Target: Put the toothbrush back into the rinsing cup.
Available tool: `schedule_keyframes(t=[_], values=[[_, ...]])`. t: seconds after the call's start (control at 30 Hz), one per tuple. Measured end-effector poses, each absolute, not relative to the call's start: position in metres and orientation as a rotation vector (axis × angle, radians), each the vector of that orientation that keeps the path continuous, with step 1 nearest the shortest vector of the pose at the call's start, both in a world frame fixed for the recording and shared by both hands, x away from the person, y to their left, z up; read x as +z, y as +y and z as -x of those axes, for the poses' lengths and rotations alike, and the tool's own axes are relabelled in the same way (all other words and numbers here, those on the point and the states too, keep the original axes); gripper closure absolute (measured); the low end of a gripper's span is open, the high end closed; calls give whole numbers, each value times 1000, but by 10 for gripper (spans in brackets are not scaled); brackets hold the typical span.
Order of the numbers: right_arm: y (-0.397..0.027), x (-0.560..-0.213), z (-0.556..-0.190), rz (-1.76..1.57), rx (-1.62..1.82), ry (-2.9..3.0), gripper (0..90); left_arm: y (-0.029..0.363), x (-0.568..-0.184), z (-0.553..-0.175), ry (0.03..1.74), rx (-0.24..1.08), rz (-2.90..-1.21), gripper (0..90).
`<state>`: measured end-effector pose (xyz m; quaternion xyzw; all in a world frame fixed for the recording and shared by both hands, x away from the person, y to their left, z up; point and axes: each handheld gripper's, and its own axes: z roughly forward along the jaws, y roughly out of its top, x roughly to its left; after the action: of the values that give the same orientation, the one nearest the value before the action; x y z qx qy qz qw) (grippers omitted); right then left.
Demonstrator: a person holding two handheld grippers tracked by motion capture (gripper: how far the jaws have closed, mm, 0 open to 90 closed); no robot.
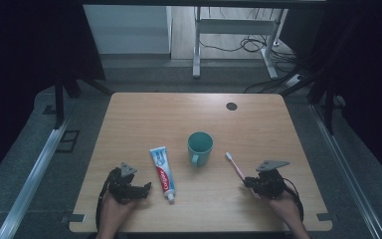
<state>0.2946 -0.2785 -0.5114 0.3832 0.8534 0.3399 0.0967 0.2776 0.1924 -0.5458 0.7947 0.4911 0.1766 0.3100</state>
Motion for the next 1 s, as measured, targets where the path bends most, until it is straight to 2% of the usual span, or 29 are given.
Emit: schedule_keyframes(t=[0.2,0.4,1.0], values=[[-283,-509,-298,-1179,938,2539,663,192,-546,-277,1302,465,-2096,17],[-274,-505,-306,-1190,843,2585,599,192,-546,-277,1304,464,-2094,17],[-253,-498,-336,-1225,568,2710,587,192,-546,-277,1306,463,-2093,16]])
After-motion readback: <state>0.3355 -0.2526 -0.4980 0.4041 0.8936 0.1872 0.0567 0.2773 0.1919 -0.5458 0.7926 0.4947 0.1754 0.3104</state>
